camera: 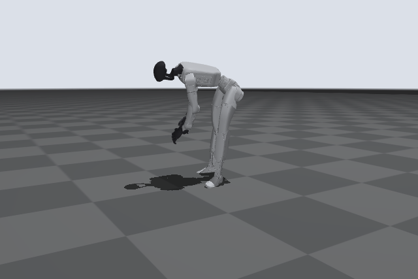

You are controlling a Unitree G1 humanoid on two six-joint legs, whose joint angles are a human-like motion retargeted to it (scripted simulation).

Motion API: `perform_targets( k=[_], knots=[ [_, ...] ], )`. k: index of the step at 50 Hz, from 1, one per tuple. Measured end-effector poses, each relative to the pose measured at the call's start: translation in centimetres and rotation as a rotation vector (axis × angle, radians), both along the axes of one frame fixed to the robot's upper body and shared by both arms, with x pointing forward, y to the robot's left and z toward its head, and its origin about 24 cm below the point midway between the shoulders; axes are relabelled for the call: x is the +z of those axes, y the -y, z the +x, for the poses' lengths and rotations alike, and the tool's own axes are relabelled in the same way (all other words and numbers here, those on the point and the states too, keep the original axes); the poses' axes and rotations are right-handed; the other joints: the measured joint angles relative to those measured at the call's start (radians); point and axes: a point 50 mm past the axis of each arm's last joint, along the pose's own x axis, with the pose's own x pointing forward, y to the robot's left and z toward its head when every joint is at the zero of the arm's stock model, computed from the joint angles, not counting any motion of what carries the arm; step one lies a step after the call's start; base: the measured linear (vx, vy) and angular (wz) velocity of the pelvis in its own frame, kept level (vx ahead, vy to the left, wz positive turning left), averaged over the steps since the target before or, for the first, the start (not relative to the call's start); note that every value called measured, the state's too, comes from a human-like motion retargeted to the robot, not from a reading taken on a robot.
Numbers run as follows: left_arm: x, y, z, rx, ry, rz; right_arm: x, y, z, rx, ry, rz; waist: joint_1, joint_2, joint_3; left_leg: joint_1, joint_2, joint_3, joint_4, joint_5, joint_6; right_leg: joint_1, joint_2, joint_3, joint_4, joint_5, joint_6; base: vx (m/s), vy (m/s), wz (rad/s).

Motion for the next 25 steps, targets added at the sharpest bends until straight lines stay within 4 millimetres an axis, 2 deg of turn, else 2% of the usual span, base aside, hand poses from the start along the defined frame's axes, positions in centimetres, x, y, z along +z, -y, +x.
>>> perform_targets(
  k=[3,5,7,10,12,16,18,20,22,25],
  knots=[
    [3.3,-0.5,0.3,0.059,0.103,-0.010,-0.1,1.5,0.6,-0.024,0.021,-0.071,0.008,0.030,0.000,-0.020,-0.009,-0.016,-0.007,0.009,0.001,-0.014,-0.008,-0.010,0.000,-0.006,0.000,0.08,0.00,0.19],
    [5.4,-1.8,0.6,0.139,0.156,0.006,-0.2,2.1,0.6,-0.032,0.001,-0.008,0.008,0.038,0.000,-0.025,-0.008,-0.017,0.000,0.004,0.000,-0.014,-0.006,-0.015,0.000,-0.007,0.000,0.06,0.01,0.02],
    [7.7,-3.8,0.8,0.257,0.197,0.057,-0.2,2.4,1.0,-0.029,0.014,-0.092,0.000,0.041,0.000,-0.041,-0.004,-0.019,0.014,0.000,0.000,-0.023,-0.006,-0.017,0.000,-0.005,0.000,0.00,0.00,0.00],
    [11.7,-7.2,0.4,0.462,0.271,0.137,0.8,2.3,1.2,-0.029,0.036,-0.062,-0.025,0.048,0.000,-0.094,0.002,-0.025,0.037,0.004,0.000,-0.061,-0.009,-0.024,0.000,0.005,0.000,0.03,0.04,-0.10],
    [14.1,-9.3,-0.4,0.588,0.307,0.178,1.5,2.2,1.5,-0.026,0.082,-0.155,-0.043,0.048,0.000,-0.134,0.009,-0.027,0.057,0.007,0.000,-0.090,-0.010,-0.029,0.000,0.011,0.000,0.03,0.07,-0.24],
    [17.1,-11.5,-1.9,0.716,0.351,0.116,3.0,1.2,1.1,-0.018,0.093,-0.012,-0.075,0.035,0.000,-0.206,0.024,-0.020,0.094,0.011,0.000,-0.142,-0.007,-0.044,0.000,0.021,0.000,0.02,0.06,-0.30],
    [17.4,-11.4,-1.9,0.702,0.328,0.031,3.3,0.7,0.9,-0.008,0.090,0.024,-0.086,0.023,0.000,-0.231,0.029,-0.013,0.108,0.012,0.000,-0.162,-0.008,-0.053,0.000,0.025,0.000,0.03,0.06,-0.25],
    [16.6,-10.7,-1.2,0.643,0.262,-0.062,3.0,0.3,1.1,-0.007,0.094,-0.071,-0.092,0.009,0.000,-0.246,0.031,-0.008,0.119,0.012,0.000,-0.173,-0.011,-0.061,0.000,0.030,0.000,0.05,0.07,-0.15],
    [14.5,-9.2,-0.1,0.549,0.183,-0.142,2.5,-0.2,0.9,0.008,0.061,-0.051,-0.095,0.000,0.000,-0.249,0.029,-0.005,0.122,0.015,0.000,-0.175,-0.014,-0.071,0.000,0.038,0.000,0.05,0.07,0.00],
    [10.0,-5.8,1.6,0.378,0.047,-0.164,1.1,-0.7,0.7,0.041,0.013,-0.099,-0.088,-0.010,0.000,-0.234,0.021,-0.005,0.114,0.018,0.000,-0.159,-0.017,-0.086,0.000,0.049,0.000,0.06,0.05,0.19]
  ],
)
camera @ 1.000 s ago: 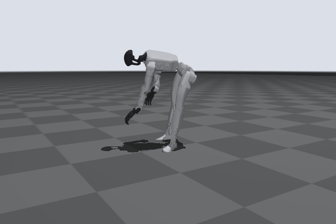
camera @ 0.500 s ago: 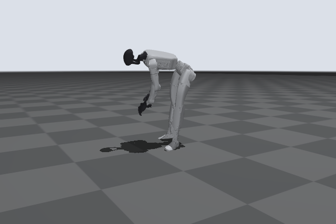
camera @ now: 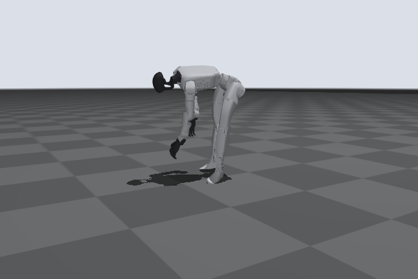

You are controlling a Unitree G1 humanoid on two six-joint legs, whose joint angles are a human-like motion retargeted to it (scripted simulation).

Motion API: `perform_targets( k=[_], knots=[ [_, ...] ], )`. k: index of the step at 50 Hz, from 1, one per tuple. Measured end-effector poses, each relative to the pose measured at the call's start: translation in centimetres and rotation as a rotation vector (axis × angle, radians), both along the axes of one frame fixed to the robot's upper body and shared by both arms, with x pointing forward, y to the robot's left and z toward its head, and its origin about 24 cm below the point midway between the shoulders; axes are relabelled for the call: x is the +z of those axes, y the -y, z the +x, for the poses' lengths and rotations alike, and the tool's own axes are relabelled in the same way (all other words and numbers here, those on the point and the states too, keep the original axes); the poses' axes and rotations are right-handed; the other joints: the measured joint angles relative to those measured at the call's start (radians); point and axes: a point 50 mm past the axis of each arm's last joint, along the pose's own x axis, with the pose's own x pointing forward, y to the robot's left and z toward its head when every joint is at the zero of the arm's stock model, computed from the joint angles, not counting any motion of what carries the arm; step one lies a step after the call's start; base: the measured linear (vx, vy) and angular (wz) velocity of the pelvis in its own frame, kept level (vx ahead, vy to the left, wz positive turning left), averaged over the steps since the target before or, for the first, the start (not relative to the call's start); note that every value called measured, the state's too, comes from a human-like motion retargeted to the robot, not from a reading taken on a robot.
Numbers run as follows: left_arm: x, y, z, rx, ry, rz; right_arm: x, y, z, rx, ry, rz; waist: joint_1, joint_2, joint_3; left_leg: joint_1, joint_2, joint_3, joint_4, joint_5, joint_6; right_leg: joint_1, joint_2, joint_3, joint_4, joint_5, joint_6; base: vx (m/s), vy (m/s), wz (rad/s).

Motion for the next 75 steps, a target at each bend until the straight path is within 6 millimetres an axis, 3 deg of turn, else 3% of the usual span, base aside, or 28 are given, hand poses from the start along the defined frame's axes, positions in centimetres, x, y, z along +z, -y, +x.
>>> perform_targets(
  k=[2,6,9,13,15,18,24,27,30,34,37,40,42,43,45,47,52,55,59,62,67,70,73,75],
  knots=[
    [-3.1,2.7,0.5,-0.140,-0.077,-0.009,-0.9,-0.2,-0.4,0.013,-0.069,0.087,0.009,-0.002,0.000,0.020,-0.010,-0.006,-0.014,0.003,0.000,0.021,-0.001,-0.011,0.000,0.005,0.000,0.06,0.03,0.38],
    [-7.8,7.7,-0.1,-0.417,-0.207,-0.044,-3.2,0.2,-0.5,0.037,-0.130,0.010,0.046,-0.011,0.000,0.089,-0.028,-0.024,-0.044,-0.005,0.000,0.091,0.001,-0.033,0.000,0.005,0.000,0.07,0.01,0.42],
    [-8.8,10.2,-1.3,-0.599,-0.232,-0.206,-4.0,1.1,-0.4,0.027,-0.140,-0.033,0.079,-0.004,0.000,0.133,-0.047,-0.049,-0.081,-0.003,0.000,0.134,0.000,-0.053,0.000,0.003,0.000,0.08,-0.01,0.45],
    [-8.5,10.3,-2.2,-0.749,-0.273,-0.504,-4.7,2.2,-0.2,-0.008,-0.184,-0.001,0.126,-0.008,0.000,0.206,-0.060,-0.068,-0.117,-0.012,0.000,0.203,0.009,-0.071,0.000,0.008,0.000,0.06,-0.02,0.33],
    [-7.4,9.2,-2.1,-0.776,-0.269,-0.660,-4.5,2.7,0.1,-0.032,-0.191,0.023,0.141,-0.005,0.000,0.229,-0.069,-0.082,-0.138,-0.010,0.000,0.227,0.011,-0.081,0.000,0.010,0.000,0.04,0.01,0.34],
    [-5.1,6.0,-1.7,-0.735,-0.172,-0.838,-3.8,3.1,0.3,-0.064,-0.183,0.075,0.149,-0.004,0.000,0.250,-0.082,-0.103,-0.157,-0.007,0.000,0.259,0.014,-0.101,0.000,0.007,0.000,0.02,0.03,0.37],
    [2.2,-3.6,-2.3,-0.467,0.258,-1.166,-2.1,2.9,0.7,-0.091,-0.142,0.151,0.127,-0.022,0.000,0.233,-0.105,-0.170,-0.165,0.013,0.000,0.296,0.013,-0.149,0.000,-0.015,0.000,0.01,0.05,0.42],
    [5.0,-8.3,-3.9,-0.323,0.421,-1.309,-2.7,2.5,0.6,-0.085,-0.172,0.156,0.124,-0.061,0.000,0.250,-0.110,-0.197,-0.158,0.008,0.000,0.337,0.019,-0.163,0.000,-0.020,0.000,0.06,0.04,0.40],
    [5.8,-10.7,-4.9,-0.232,0.477,-1.371,-3.9,2.5,0.6,-0.080,-0.213,0.115,0.138,-0.098,0.000,0.277,-0.110,-0.231,-0.148,-0.007,0.000,0.387,0.027,-0.172,0.000,-0.025,0.000,0.14,0.03,0.44],
    [1.7,-10.5,-3.4,-0.142,0.317,-1.237,-7.4,3.1,0.0,-0.080,-0.302,-0.009,0.181,-0.140,0.000,0.370,-0.107,-0.270,-0.104,-0.065,0.000,0.500,0.021,-0.172,0.028,-0.045,0.000,0.26,0.05,0.58],
    [-4.2,-9.2,-1.9,-0.102,0.079,-1.016,-10.3,3.7,-0.8,-0.090,-0.379,-0.097,0.234,-0.148,0.000,0.470,-0.102,-0.297,-0.069,-0.126,0.001,0.580,0.003,-0.180,0.115,-0.071,0.000,0.38,0.16,0.52],
    [-10.9,-7.9,-1.7,-0.067,-0.184,-0.765,-12.6,4.5,-1.5,-0.106,-0.454,-0.145,0.288,-0.140,0.000,0.593,-0.123,-0.311,-0.054,-0.195,0.023,0.645,-0.040,-0.173,0.239,-0.091,0.000,0.41,0.37,0.69],
    [-14.0,-7.1,-1.9,-0.045,-0.250,-0.736,-13.2,5.1,-1.3,-0.131,-0.485,-0.195,0.286,-0.161,0.000,0.776,-0.260,-0.308,-0.324,-0.108,0.098,0.642,-0.111,-0.105,0.330,-0.100,-0.012,0.30,0.40,1.24],
    [-16.0,-7.1,-2.3,-0.036,-0.341,-0.645,-13.4,5.2,-1.5,-0.134,-0.503,-0.161,0.298,-0.148,0.000,0.766,-0.240,-0.324,-0.235,-0.159,0.099,0.614,-0.102,-0.095,0.443,-0.148,-0.024,0.26,0.15,1.22],
    [-19.6,-6.0,-2.9,-0.026,-0.422,-0.688,-14.2,7.5,-1.3,-0.217,-0.531,-0.152,0.336,-0.108,0.000,0.875,-0.284,-0.373,-0.354,-0.117,0.131,0.599,-0.079,-0.041,0.534,-0.189,-0.042,0.25,0.03,1.32],
    [-22.5,-6.2,-4.1,-0.005,-0.485,-0.676,-14.3,8.1,-1.3,-0.233,-0.530,-0.157,0.338,-0.086,-0.014,0.919,-0.306,-0.413,-0.373,-0.120,0.138,0.571,-0.047,-0.002,0.566,-0.222,-0.036,0.22,-0.01,1.41],
    [-28.6,-6.5,-7.0,0.120,-0.494,-0.898,-13.9,9.1,-1.1,-0.266,-0.477,-0.202,0.350,-0.042,-0.017,1.036,-0.380,-0.527,-0.415,-0.126,0.126,0.597,-0.018,0.001,0.352,-0.225,-0.042,0.20,-0.05,1.64],
    [-31.0,-7.0,-9.0,0.189,-0.452,-0.999,-13.3,9.1,-0.9,-0.250,-0.406,-0.320,0.330,-0.027,0.000,1.108,-0.443,-0.621,-0.446,-0.129,0.101,0.627,-0.023,0.013,0.159,-0.162,-0.005,0.19,-0.15,2.11],
    [-33.2,-7.3,-11.4,0.232,-0.428,-1.067,-13.0,8.8,-0.8,-0.224,-0.324,-0.502,0.313,0.030,0.000,1.166,-0.422,-0.798,-0.516,-0.123,0.002,0.590,0.072,0.092,0.018,-0.106,0.000,0.26,-0.55,2.32],
    [-34.4,-6.5,-12.5,0.216,-0.439,-1.116,-12.9,9.2,-0.6,-0.217,-0.262,-0.659,0.312,0.079,0.000,1.180,-0.461,-0.909,-0.519,-0.154,0.000,0.560,0.093,0.193,0.000,-0.129,0.000,0.41,-0.25,2.27],
    [-35.6,-2.9,-13.5,0.128,-0.444,-1.248,-10.8,12.7,1.1,-0.299,-0.119,-0.962,0.299,0.227,0.000,1.105,-0.508,-1.032,-0.519,-0.203,0.000,0.509,0.026,0.148,0.000,-0.098,0.000,0.23,-0.20,2.54],
    [-35.5,-1.0,-13.9,0.062,-0.423,-1.381,-7.7,16.4,3.1,-0.461,-0.060,-1.087,0.307,0.325,0.000,0.988,-0.475,-0.902,-0.519,-0.182,0.000,0.434,-0.033,0.015,0.000,-0.020,0.000,-0.20,-0.28,2.60],
    [-35.5,0.1,-14.2,-0.010,-0.451,-1.486,-3.0,20.2,5.0,-0.652,-0.100,-1.041,0.319,0.413,0.000,0.848,-0.380,-0.599,-0.519,-0.074,0.000,0.347,-0.065,-0.109,0.000,0.031,0.000,-0.27,-0.34,2.50],
    [-35.1,0.1,-14.6,-0.112,-0.408,-1.757,1.3,22.3,6.0,-0.742,-0.088,-1.094,0.313,0.473,0.000,0.686,-0.295,-0.373,-0.382,-0.061,0.001,0.248,-0.095,-0.190,0.072,0.003,0.000,-0.11,-0.29,2.25]
  ],
)
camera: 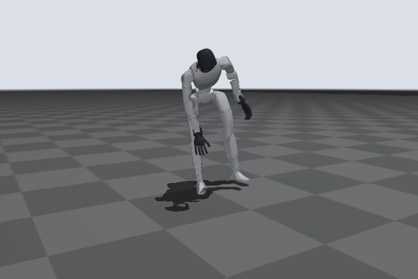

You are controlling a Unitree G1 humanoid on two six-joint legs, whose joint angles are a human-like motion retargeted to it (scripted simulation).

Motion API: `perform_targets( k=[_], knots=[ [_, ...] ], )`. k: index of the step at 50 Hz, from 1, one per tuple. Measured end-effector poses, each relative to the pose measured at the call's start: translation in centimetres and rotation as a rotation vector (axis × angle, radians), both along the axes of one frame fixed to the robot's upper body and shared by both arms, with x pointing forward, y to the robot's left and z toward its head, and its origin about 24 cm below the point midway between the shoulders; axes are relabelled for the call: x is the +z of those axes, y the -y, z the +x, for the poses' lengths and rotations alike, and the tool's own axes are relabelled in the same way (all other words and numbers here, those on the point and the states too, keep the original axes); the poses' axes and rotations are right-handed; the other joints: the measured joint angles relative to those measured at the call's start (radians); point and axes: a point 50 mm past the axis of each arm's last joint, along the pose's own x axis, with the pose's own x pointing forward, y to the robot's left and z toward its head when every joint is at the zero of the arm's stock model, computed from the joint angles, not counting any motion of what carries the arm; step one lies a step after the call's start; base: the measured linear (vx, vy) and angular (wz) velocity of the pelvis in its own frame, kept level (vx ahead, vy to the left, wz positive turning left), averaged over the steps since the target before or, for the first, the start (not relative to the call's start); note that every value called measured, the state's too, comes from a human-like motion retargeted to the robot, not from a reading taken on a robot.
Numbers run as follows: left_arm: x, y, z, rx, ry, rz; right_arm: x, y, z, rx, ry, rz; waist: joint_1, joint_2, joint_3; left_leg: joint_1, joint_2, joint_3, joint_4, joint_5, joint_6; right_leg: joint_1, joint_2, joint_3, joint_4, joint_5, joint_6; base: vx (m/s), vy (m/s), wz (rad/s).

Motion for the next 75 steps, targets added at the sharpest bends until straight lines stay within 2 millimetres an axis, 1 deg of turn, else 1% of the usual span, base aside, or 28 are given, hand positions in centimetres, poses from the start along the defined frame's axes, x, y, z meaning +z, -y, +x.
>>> perform_targets(
  k=[1,2,3,4,10,13,17,20,22,25,27,29,32,33,35,37,40,42,45,50,54,57,60,63,65,67,70,75],
  knots=[
    [0.3,-0.5,-0.3,0.084,0.050,-0.228,2.0,0.9,0.2,-0.056,0.043,-0.059,0.008,0.013,0.000,-0.035,0.038,0.088,0.015,0.011,0.000,-0.028,-0.001,-0.025,0.012,-0.007,0.000,0.00,-0.25,1.82],
    [0.5,-0.9,-0.6,0.097,0.075,-0.250,4.1,1.7,0.3,-0.096,0.083,-0.141,0.016,0.027,0.000,-0.068,0.069,0.170,0.023,0.023,0.001,-0.058,-0.003,-0.049,0.023,-0.010,0.000,0.00,-0.22,1.46],
    [0.7,-0.6,-0.9,-0.040,0.051,0.134,6.4,2.4,0.2,-0.108,0.117,-0.271,0.025,0.043,0.000,-0.095,0.088,0.241,0.017,0.036,0.000,-0.088,-0.004,-0.073,0.032,-0.007,0.000,-0.03,-0.15,1.39],
    [0.7,-0.9,-1.4,-0.077,0.046,0.260,7.9,2.7,0.2,-0.116,0.130,-0.332,0.030,0.044,0.000,-0.115,0.097,0.296,0.006,0.040,0.000,-0.114,-0.011,-0.091,0.040,-0.009,0.000,-0.01,-0.08,1.31],
    [0.7,-2.3,-3.3,-0.021,0.050,0.270,17.0,4.2,-1.5,-0.202,0.246,-0.684,0.068,0.040,0.000,-0.240,0.078,0.406,-0.121,0.093,-0.001,-0.290,-0.049,-0.170,0.096,-0.009,0.000,-0.05,0.04,0.88],
    [1.0,-1.8,-2.9,-0.034,0.071,0.267,21.3,5.7,-3.2,-0.280,0.283,-0.663,0.124,0.028,0.000,-0.326,0.089,0.392,-0.137,0.132,-0.001,-0.388,-0.049,-0.178,0.130,0.000,0.000,-0.04,0.03,0.17],
    [1.0,-0.8,-2.7,-0.079,0.075,0.247,23.5,7.1,-4.6,-0.337,0.316,-0.495,0.170,0.033,0.000,-0.396,0.094,0.368,-0.137,0.181,-0.001,-0.439,-0.053,-0.204,0.145,0.000,0.000,0.01,0.06,0.13],
    [0.9,-0.5,-2.6,-0.073,0.075,0.201,22.4,6.1,-3.6,-0.265,0.311,-0.356,0.187,0.011,0.000,-0.422,0.095,0.368,-0.137,0.199,-0.001,-0.463,-0.057,-0.208,0.152,0.001,0.000,0.02,0.07,0.00],
    [0.8,-0.5,-2.5,-0.076,0.078,0.186,20.6,4.1,-2.2,-0.167,0.280,-0.313,0.188,-0.006,0.000,-0.428,0.091,0.368,-0.137,0.199,-0.001,-0.466,-0.060,-0.211,0.151,0.004,0.000,0.00,0.08,0.02],
    [0.5,0.0,-2.5,-0.079,0.069,0.178,17.0,0.3,-0.3,0.002,0.228,-0.333,0.187,-0.013,0.000,-0.420,0.088,0.365,-0.137,0.193,-0.001,-0.452,-0.062,-0.217,0.147,0.005,0.000,0.02,0.06,-0.05],
    [0.4,0.4,-2.4,-0.099,0.073,0.197,14.8,-2.8,0.5,0.120,0.211,-0.429,0.184,-0.007,0.000,-0.411,0.086,0.360,-0.137,0.196,-0.001,-0.435,-0.060,-0.226,0.140,0.010,0.000,0.00,0.03,-0.05],
    [0.2,0.4,-2.5,-0.102,0.064,0.189,12.0,-5.9,0.9,0.264,0.191,-0.376,0.186,-0.020,0.000,-0.389,0.087,0.360,-0.137,0.193,-0.001,-0.407,-0.056,-0.226,0.129,0.009,0.000,0.07,0.03,-0.19],
    [0.2,-0.2,-2.8,-0.084,0.064,0.148,9.2,-10.2,0.3,0.479,0.199,-0.331,0.188,-0.042,0.000,-0.354,0.086,0.361,-0.137,0.190,-0.001,-0.362,-0.050,-0.226,0.106,0.012,0.000,0.06,0.03,-0.19],
    [0.1,-0.1,-3.0,-0.062,0.065,0.102,8.7,-11.2,-0.3,0.547,0.199,-0.419,0.187,-0.036,0.000,-0.341,0.086,0.360,-0.137,0.187,-0.001,-0.345,-0.048,-0.227,0.096,0.013,0.000,0.09,0.04,-0.16],
    [0.4,-0.8,-3.4,0.016,0.079,0.082,9.0,-12.4,-1.4,0.620,0.341,-0.514,0.184,-0.040,0.000,-0.322,0.087,0.358,-0.137,0.183,-0.001,-0.320,-0.044,-0.228,0.082,0.013,0.000,0.05,0.01,-0.07],
    [0.3,-1.7,-4.1,0.089,0.076,0.049,9.8,-13.2,-2.5,0.673,0.484,-0.466,0.174,-0.052,0.000,-0.305,0.084,0.359,-0.137,0.183,-0.001,-0.297,-0.041,-0.230,0.069,0.019,0.000,0.00,0.00,0.00],
    [0.0,-2.5,-5.0,0.145,0.059,0.039,11.7,-13.0,-4.1,0.732,0.611,-0.416,0.154,-0.064,0.000,-0.289,0.081,0.358,-0.137,0.185,-0.001,-0.268,-0.034,-0.233,0.046,0.030,0.000,0.00,0.02,-0.04],
    [-0.4,-2.8,-5.5,0.152,0.034,0.059,13.3,-11.8,-4.4,0.703,0.663,-0.398,0.140,-0.071,0.000,-0.281,0.080,0.358,-0.137,0.187,-0.001,-0.252,-0.028,-0.235,0.027,0.037,0.000,0.00,0.00,0.00],
    [-0.3,-4.8,-6.2,0.131,0.020,0.163,15.2,-9.8,-3.6,0.570,0.708,-0.386,0.111,-0.130,0.000,-0.272,0.074,0.366,-0.137,0.194,-0.001,-0.234,-0.021,-0.231,-0.005,0.055,0.000,-0.04,0.04,-0.08],
    [-1.1,-4.9,-6.0,0.001,-0.033,0.257,18.8,-3.8,-1.8,0.271,0.590,-0.093,0.089,-0.160,0.000,-0.283,0.071,0.373,-0.137,0.200,-0.001,-0.229,-0.007,-0.230,-0.047,0.083,0.000,-0.01,0.01,-0.02],
    [-0.7,-4.4,-5.7,-0.007,-0.007,0.189,21.2,2.9,-2.5,-0.079,0.486,-0.169,0.099,-0.146,0.000,-0.314,0.068,0.371,-0.137,0.203,-0.001,-0.253,-0.005,-0.233,-0.067,0.101,0.000,0.00,0.00,0.00],
    [-0.4,-4.3,-5.6,-0.023,0.015,0.162,21.2,5.0,-2.8,-0.186,0.389,-0.131,0.104,-0.148,0.000,-0.348,0.062,0.367,-0.137,0.202,-0.001,-0.281,-0.012,-0.235,-0.072,0.109,0.000,0.03,0.04,0.13],
    [0.1,-4.8,-5.8,-0.035,0.034,0.186,20.3,4.0,-2.1,-0.161,0.298,-0.110,0.102,-0.170,0.000,-0.383,0.053,0.364,-0.137,0.197,-0.001,-0.314,-0.022,-0.234,-0.072,0.112,0.000,0.05,0.05,0.22],
    [-0.7,-3.7,-6.3,-0.019,0.010,0.106,19.0,2.7,-1.3,-0.135,0.289,-0.174,0.113,-0.138,0.000,-0.408,0.052,0.360,-0.137,0.200,-0.001,-0.340,-0.025,-0.241,-0.065,0.116,0.000,0.00,0.00,0.00],
    [-1.3,-3.1,-6.4,0.051,0.021,-0.147,17.4,1.3,-0.5,-0.098,0.253,-0.187,0.123,-0.124,0.000,-0.415,0.050,0.357,-0.137,0.198,-0.001,-0.350,-0.030,-0.241,-0.058,0.113,0.000,0.03,0.00,0.04],
    [-1.3,-3.0,-6.4,-0.069,-0.019,0.106,16.4,-0.5,0.1,-0.035,0.233,-0.213,0.134,-0.123,0.000,-0.423,0.053,0.357,-0.137,0.199,-0.001,-0.363,-0.029,-0.240,-0.050,0.112,0.000,0.00,-0.03,-0.04],
    [-0.9,-2.7,-5.9,-0.087,-0.002,0.132,16.0,-2.8,0.5,0.043,0.243,-0.230,0.165,-0.135,0.000,-0.439,0.063,0.363,-0.137,0.202,-0.001,-0.396,-0.027,-0.230,-0.032,0.109,0.000,0.03,-0.06,-0.09],
    [-0.7,-3.2,-6.3,-0.035,0.012,0.101,16.6,-4.4,0.3,0.109,0.332,-0.268,0.184,-0.138,0.000,-0.402,0.063,0.361,-0.137,0.194,-0.001,-0.358,-0.025,-0.231,-0.036,0.102,0.000,0.08,0.00,-0.06]
  ],
)
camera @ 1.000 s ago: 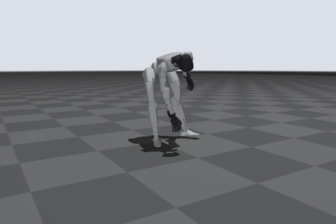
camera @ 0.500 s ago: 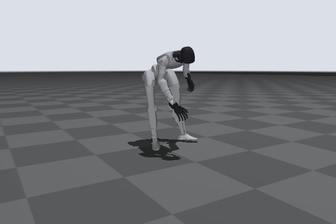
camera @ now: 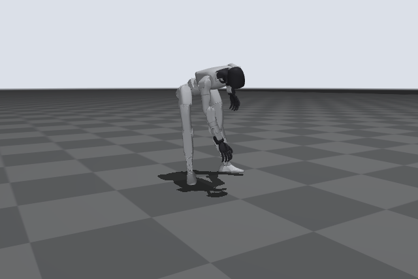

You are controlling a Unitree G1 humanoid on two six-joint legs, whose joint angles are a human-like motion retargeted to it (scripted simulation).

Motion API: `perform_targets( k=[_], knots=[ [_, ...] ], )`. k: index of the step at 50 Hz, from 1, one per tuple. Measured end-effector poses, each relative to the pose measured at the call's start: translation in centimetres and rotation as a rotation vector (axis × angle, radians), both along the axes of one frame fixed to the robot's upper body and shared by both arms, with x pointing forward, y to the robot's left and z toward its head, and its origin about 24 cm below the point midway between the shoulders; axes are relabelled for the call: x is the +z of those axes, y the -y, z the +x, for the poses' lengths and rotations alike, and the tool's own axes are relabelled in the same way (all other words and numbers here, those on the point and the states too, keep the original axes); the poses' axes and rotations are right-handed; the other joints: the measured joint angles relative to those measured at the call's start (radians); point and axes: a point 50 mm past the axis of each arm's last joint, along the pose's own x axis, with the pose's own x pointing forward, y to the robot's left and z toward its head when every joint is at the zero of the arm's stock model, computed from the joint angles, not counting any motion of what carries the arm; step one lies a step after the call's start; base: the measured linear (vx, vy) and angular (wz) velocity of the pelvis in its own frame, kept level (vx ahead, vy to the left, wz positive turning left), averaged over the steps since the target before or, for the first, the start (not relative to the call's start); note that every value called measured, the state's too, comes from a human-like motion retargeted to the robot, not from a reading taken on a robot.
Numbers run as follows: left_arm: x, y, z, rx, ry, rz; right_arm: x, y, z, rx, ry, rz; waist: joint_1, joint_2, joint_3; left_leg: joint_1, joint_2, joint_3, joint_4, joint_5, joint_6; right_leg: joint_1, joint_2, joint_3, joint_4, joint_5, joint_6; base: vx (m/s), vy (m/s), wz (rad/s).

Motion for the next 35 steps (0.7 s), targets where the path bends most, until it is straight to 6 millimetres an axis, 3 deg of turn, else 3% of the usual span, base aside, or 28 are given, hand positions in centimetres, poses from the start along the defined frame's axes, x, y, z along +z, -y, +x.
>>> perform_targets(
  k=[6,10,12,15,20,23,25,27,30,32,35],
  knots=[
    [-0.4,-1.6,-1.1,0.084,-0.017,0.010,3.5,2.8,-1.4,-0.032,0.112,0.048,-0.027,-0.040,0.000,0.061,-0.006,-0.003,0.000,-0.011,0.000,0.067,-0.003,0.000,-0.007,-0.007,0.000,0.10,0.03,-0.09],
    [-0.8,-2.5,-1.8,0.105,-0.050,0.038,6.4,6.7,-3.3,-0.138,0.215,0.091,-0.067,-0.076,0.000,0.084,-0.007,-0.004,0.000,-0.011,0.000,0.096,-0.003,-0.001,-0.014,-0.006,0.000,0.08,0.04,-0.08],
    [-1.0,-2.9,-1.9,0.160,-0.034,-0.113,7.6,9.2,-4.5,-0.201,0.252,0.167,-0.085,-0.094,0.000,0.090,-0.010,-0.004,0.000,-0.010,0.000,0.106,-0.004,-0.002,-0.022,-0.004,0.000,0.07,0.04,-0.03],
    [-0.3,-4.3,-2.2,0.049,-0.075,0.152,8.6,11.9,-5.9,-0.220,0.276,0.351,-0.127,-0.141,0.000,0.088,-0.016,-0.001,0.000,-0.007,0.000,0.112,-0.006,-0.001,-0.033,0.002,0.000,0.03,0.04,0.01],
    [0.7,-4.7,-1.4,0.071,-0.038,0.145,9.2,17.1,-9.0,-0.259,0.349,0.670,-0.155,-0.155,0.000,0.049,-0.018,-0.004,0.000,0.001,0.000,0.078,-0.010,-0.007,-0.035,0.011,0.000,0.00,0.00,0.00],
    [1.4,-4.5,-0.5,0.116,0.015,0.092,8.2,18.9,-9.7,-0.260,0.350,0.793,-0.160,-0.152,0.000,0.020,-0.019,-0.006,0.000,0.006,0.000,0.049,-0.015,-0.012,-0.029,0.017,0.000,0.00,0.00,0.00],
    [1.7,-4.0,0.1,0.228,0.104,-0.193,6.7,19.6,-9.3,-0.251,0.332,0.876,-0.157,-0.148,0.000,0.007,-0.021,-0.007,0.000,0.007,0.000,0.033,-0.019,-0.013,-0.024,0.020,0.000,0.00,0.00,0.00],
    [1.8,-3.2,0.5,0.149,0.077,-0.037,5.4,19.9,-9.0,-0.262,0.321,0.909,-0.151,-0.122,0.000,-0.009,-0.017,-0.012,0.000,0.014,0.000,0.020,-0.016,-0.020,-0.021,0.025,0.000,0.00,0.00,0.00],
    [2.2,-2.0,1.3,0.130,0.099,-0.030,1.7,18.3,-6.4,-0.219,0.209,0.998,-0.149,-0.117,0.000,-0.010,-0.017,-0.015,0.000,0.013,0.000,0.025,-0.013,-0.021,-0.027,0.028,0.000,0.00,0.00,0.00],
    [2.1,-0.9,1.7,0.113,0.091,-0.023,-1.7,17.1,-4.7,-0.207,0.138,1.038,-0.137,-0.104,0.000,0.006,-0.011,-0.020,0.000,0.012,0.000,0.044,-0.005,-0.023,-0.036,0.027,0.000,0.00,-0.03,-0.02],
    [2.8,-0.1,2.6,0.041,0.105,0.107,-7.8,12.5,-1.6,-0.133,-0.056,1.046,-0.128,-0.118,0.000,0.036,0.003,-0.021,0.036,-0.016,0.000,0.087,0.000,-0.019,-0.036,0.015,0.000,0.02,-0.02,-0.03]
  ],
)
